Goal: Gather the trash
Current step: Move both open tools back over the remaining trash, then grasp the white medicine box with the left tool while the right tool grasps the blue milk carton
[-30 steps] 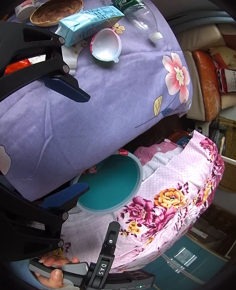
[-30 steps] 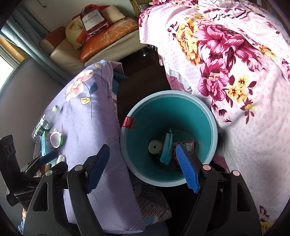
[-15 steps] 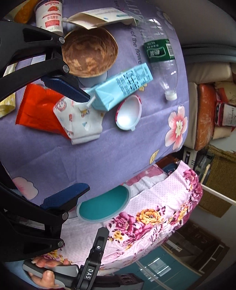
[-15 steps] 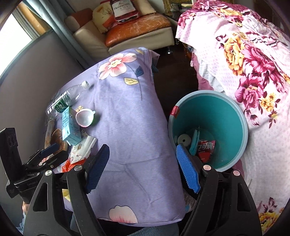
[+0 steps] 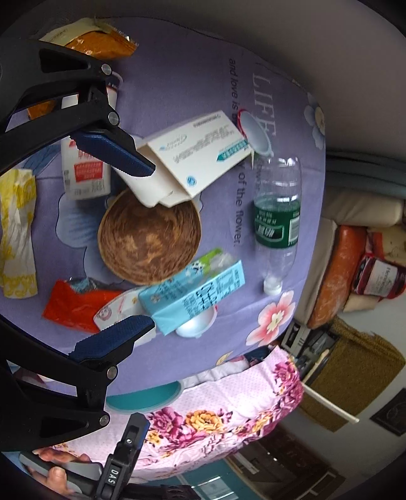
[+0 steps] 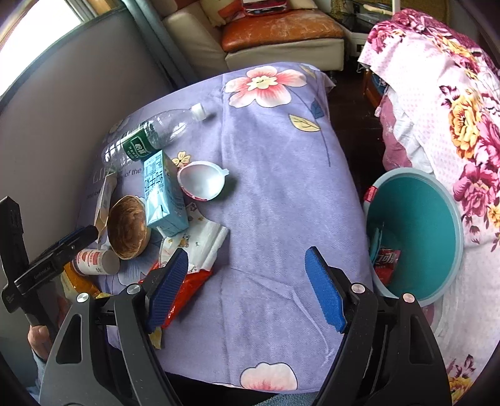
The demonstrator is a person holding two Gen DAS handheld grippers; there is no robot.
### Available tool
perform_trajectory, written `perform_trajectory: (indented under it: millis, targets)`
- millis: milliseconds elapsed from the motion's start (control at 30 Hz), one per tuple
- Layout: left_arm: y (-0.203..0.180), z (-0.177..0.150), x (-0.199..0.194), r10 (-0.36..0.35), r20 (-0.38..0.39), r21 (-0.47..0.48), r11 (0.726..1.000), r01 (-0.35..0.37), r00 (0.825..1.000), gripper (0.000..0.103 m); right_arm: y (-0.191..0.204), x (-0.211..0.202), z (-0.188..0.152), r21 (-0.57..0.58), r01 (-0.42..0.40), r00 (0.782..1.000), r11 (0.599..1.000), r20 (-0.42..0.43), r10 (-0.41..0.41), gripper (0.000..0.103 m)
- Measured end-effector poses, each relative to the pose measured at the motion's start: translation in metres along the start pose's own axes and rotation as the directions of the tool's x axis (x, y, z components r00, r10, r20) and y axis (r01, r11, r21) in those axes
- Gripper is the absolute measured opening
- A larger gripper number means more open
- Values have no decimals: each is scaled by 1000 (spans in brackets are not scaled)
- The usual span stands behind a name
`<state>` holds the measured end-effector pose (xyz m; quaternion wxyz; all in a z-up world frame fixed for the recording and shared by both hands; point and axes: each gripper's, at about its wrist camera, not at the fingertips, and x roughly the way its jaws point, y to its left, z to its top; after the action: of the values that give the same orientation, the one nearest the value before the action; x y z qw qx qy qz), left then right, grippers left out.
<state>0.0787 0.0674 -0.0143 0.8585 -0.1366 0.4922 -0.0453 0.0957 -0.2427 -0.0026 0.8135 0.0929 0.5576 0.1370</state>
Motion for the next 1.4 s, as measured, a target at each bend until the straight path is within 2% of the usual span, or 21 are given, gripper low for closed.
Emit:
perform_trajectory:
  millis: [167,333,500,633,933,1067,1133,1233,1267,1400]
  targets:
    - [36,22,2,52,5,-96,994,-52,999,91,26,15,11,-46,-12,1000,999,-20,11,73]
    - [59,41,18,80,-31,-170,982,-84,996,91,42,28,21,-67,-22,999,998,-43,20,73]
    - [68,54,41,86,-81,-203,974,-101,993,91,52,42,31,-77,-24,997,997,-72,18,73]
    - [69,52,55,116,-114,-190,972,-136,987,91,66,54,41,-113,-29,996,993,-91,19,73]
    - [98,36,71,81,-164,-246,962,-121,983,91,118,96,62,-235,-61,988,970,-155,24,56]
    - [101,34,70,65,-143,-233,967,-98,988,90,128,119,66,-246,-56,981,968,-191,8,50]
    - [101,32,68,70,-127,-219,971,-97,989,82,129,126,65,-245,-53,979,968,-202,2,49]
    - [98,29,66,68,-113,-206,974,-90,991,77,128,136,64,-245,-48,977,968,-213,-5,44]
    - [98,29,65,71,-109,-205,974,-92,992,76,128,138,63,-247,-46,977,968,-212,-7,37]
    - [94,27,61,81,-90,-207,973,-98,993,71,131,136,60,-264,-41,985,964,-173,-5,35]
